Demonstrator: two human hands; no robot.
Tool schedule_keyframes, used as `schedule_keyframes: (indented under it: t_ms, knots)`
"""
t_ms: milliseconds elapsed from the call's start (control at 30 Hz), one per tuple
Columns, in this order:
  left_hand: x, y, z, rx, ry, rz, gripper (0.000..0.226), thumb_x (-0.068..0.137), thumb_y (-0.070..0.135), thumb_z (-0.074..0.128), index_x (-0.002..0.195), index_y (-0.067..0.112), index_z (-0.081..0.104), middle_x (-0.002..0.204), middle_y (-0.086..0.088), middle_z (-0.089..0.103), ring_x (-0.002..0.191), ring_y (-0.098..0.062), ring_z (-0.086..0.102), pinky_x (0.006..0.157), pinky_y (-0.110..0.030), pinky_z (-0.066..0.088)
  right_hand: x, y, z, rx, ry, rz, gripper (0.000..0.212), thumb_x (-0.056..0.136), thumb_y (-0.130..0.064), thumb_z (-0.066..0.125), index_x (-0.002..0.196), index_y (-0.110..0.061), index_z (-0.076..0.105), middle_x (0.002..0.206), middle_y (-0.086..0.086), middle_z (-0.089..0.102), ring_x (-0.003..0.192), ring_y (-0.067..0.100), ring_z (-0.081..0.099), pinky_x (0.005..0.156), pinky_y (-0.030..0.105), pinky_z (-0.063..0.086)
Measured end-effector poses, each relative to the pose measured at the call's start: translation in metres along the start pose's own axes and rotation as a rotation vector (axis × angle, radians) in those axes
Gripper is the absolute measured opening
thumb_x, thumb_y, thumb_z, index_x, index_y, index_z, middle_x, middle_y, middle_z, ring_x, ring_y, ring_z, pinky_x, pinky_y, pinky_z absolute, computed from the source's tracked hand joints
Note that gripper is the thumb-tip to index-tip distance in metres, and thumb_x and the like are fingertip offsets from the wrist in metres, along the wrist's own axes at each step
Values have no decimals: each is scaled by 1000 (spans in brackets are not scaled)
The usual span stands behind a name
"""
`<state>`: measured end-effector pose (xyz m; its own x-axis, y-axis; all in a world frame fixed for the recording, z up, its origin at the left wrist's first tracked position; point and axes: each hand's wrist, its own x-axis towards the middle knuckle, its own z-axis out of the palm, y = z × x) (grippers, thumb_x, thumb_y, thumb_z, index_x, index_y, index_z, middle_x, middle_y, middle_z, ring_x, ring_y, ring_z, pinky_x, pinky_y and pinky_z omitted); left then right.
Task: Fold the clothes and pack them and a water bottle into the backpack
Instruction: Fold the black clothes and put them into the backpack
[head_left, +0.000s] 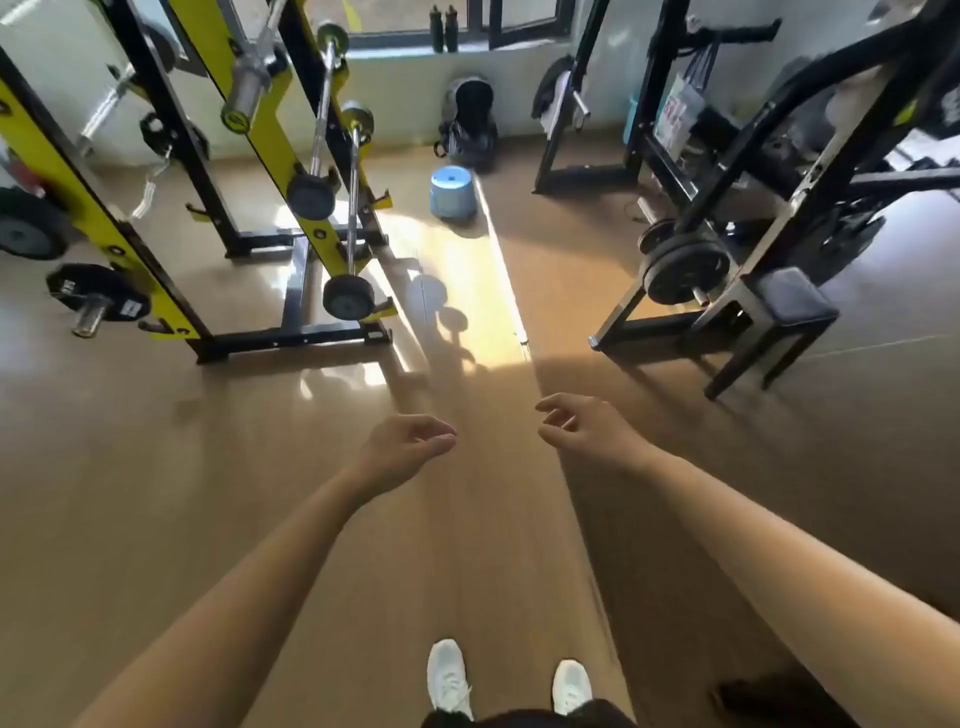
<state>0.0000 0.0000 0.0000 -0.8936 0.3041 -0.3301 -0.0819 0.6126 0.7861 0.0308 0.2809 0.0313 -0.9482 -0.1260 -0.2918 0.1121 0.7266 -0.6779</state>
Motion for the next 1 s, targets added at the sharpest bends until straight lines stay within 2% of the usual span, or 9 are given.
schedule_keyframes:
  t_ms: [133, 300, 400, 467, 533, 600, 767, 900, 1000]
  knots:
    - [4, -32, 10, -63, -34, -68, 18, 94, 34, 74, 106, 24, 81, 100, 6, 79, 98, -16, 72, 95, -41, 58, 2, 7, 36, 82, -16, 119, 36, 99, -32, 63, 133, -18, 61, 114, -2, 66, 98, 12, 62, 86, 29, 53]
    - [27, -41, 22, -106, -51, -88, 17, 95, 28, 73, 106, 18, 81, 95, 1, 79, 93, -16, 73, 93, -40, 59, 12, 24, 62, 159, -21, 190, 31, 98, -30, 66, 127, -21, 65, 105, -3, 68, 88, 6, 62, 82, 26, 50]
    - [55, -30, 24, -134, -89, -93, 18, 96, 24, 72, 108, 14, 80, 97, -3, 79, 96, -21, 73, 92, -36, 57, 37, 38, 58, 194, 5, 212, 29, 96, -27, 68, 124, -20, 67, 101, -2, 70, 81, 9, 65, 83, 30, 52]
    - [82, -21, 23, -127, -105, -84, 19, 96, 24, 72, 109, 13, 80, 99, -4, 79, 97, -22, 73, 91, -32, 56, 60, 47, 47, 222, 28, 224, 28, 96, -26, 67, 123, -19, 67, 100, -1, 71, 81, 11, 66, 77, 24, 52]
    - [115, -11, 20, -116, -93, -80, 19, 97, 23, 71, 109, 12, 80, 100, -5, 79, 96, -21, 73, 85, -22, 55, 87, 58, 32, 253, 57, 233, 26, 97, -25, 67, 121, -18, 68, 97, -2, 71, 79, 11, 69, 73, 20, 51]
    - [152, 2, 15, -111, -75, -92, 18, 97, 22, 71, 109, 13, 80, 101, -6, 79, 96, -20, 73, 80, -16, 53, 119, 72, 13, 296, 81, 242, 25, 96, -25, 68, 120, -17, 69, 95, 0, 73, 81, 15, 71, 76, 23, 53]
    - [246, 38, 2, -116, -52, -138, 16, 96, 25, 71, 106, 18, 80, 100, -2, 79, 96, -20, 74, 99, -44, 56, 212, 102, -43, 352, 125, 252, 25, 99, -29, 64, 122, -19, 67, 104, -2, 71, 87, 10, 69, 72, 19, 52]
    - [314, 66, -16, -181, -4, -151, 27, 82, 42, 71, 101, 26, 81, 98, 2, 80, 98, -20, 75, 98, -51, 56, 288, 109, -93, 369, 101, 251, 26, 100, -30, 63, 122, -18, 67, 105, 2, 72, 88, 12, 69, 79, 28, 58]
    - [364, 78, -33, -240, 12, -183, 27, 81, 40, 69, 99, 24, 81, 97, -1, 80, 98, -22, 75, 99, -52, 56, 344, 106, -130, 377, 74, 255, 27, 100, -29, 62, 124, -16, 66, 103, 2, 71, 90, 12, 68, 78, 27, 55]
